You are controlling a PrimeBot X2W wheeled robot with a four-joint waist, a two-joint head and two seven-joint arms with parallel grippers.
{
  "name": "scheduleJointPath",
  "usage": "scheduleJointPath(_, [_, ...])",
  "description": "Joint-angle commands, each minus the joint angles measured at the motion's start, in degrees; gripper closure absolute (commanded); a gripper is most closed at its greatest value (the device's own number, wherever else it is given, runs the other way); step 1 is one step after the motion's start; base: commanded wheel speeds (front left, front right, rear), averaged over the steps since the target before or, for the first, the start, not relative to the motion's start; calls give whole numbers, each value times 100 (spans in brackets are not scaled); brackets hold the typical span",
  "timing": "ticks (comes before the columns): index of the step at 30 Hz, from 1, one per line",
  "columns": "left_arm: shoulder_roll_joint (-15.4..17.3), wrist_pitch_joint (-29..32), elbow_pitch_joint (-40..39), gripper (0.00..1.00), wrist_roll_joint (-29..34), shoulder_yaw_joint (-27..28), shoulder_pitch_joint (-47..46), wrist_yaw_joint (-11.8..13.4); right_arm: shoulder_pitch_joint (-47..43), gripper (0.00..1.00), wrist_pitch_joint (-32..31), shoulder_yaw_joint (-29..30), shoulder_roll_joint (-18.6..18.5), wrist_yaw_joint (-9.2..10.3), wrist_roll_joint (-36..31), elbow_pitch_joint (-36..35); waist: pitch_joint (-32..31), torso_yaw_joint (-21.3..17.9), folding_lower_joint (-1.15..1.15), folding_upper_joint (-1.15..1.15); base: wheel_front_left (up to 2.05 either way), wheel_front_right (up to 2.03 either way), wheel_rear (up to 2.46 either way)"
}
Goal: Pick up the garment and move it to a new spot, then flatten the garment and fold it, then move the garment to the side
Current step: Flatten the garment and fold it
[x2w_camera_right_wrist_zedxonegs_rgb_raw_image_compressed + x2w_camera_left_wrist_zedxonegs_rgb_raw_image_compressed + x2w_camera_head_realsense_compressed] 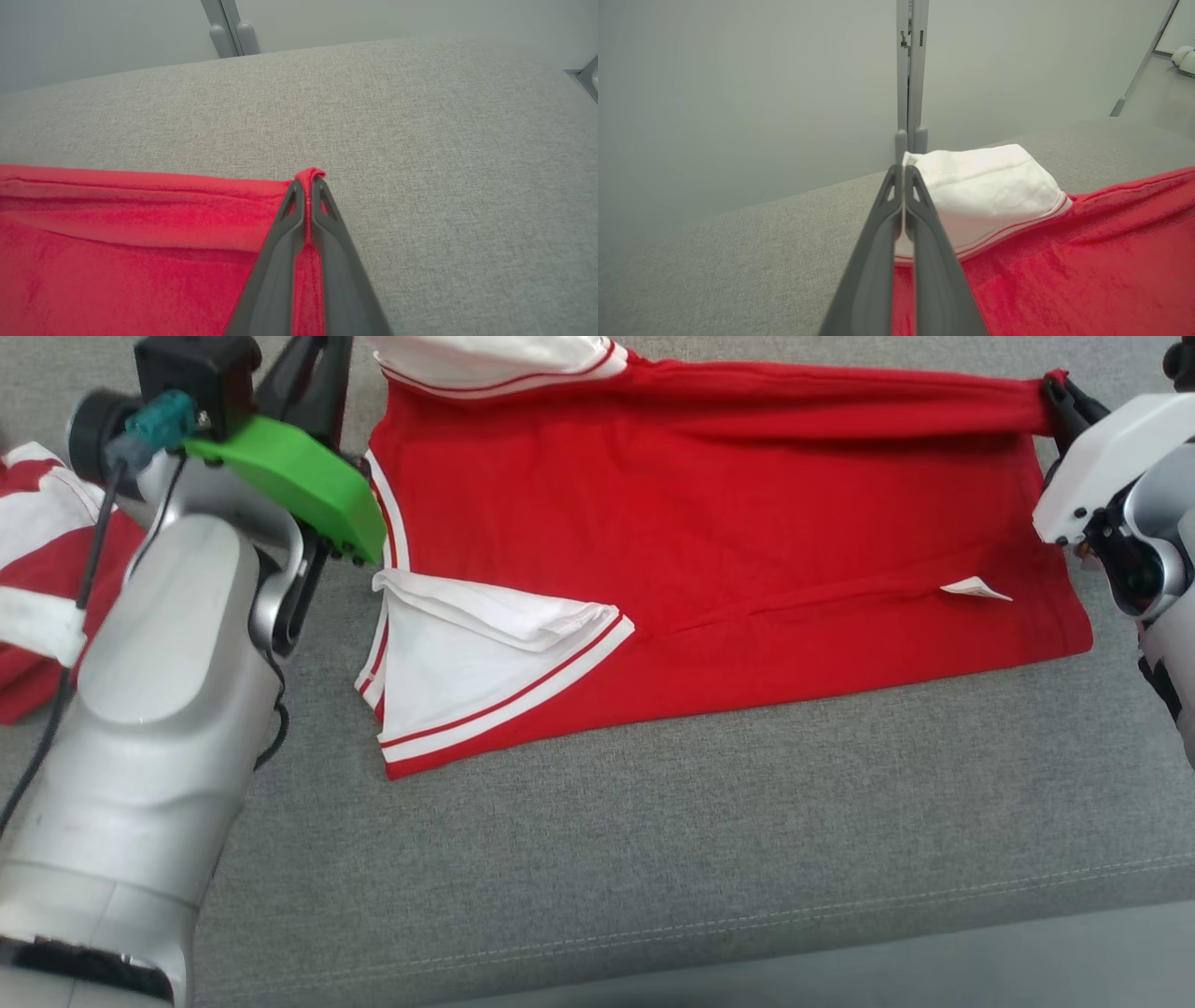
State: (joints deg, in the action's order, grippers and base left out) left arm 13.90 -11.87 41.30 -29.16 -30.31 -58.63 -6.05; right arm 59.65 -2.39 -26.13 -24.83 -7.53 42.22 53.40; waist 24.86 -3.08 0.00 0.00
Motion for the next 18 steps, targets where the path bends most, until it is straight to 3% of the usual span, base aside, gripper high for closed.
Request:
scheduleJointPath(1, [56, 44, -91, 100, -46, 15, 133, 36, -113, 100, 37, -18, -52, 9, 44, -20, -163, 59, 0, 0, 0, 0, 0])
scheduleJointPath(12, [758, 1097, -3366, 100, -666, 344, 2430, 947, -675, 100, 209, -236, -429, 9, 598, -377, -255, 110, 0, 0, 0, 0, 0])
scheduleJointPath(18, [956, 1635, -4633, 100, -1029, 438, 3344, 1383, -858, 100, 297, -350, -603, 9, 675, -435, -245, 140, 0, 0, 0, 0, 0])
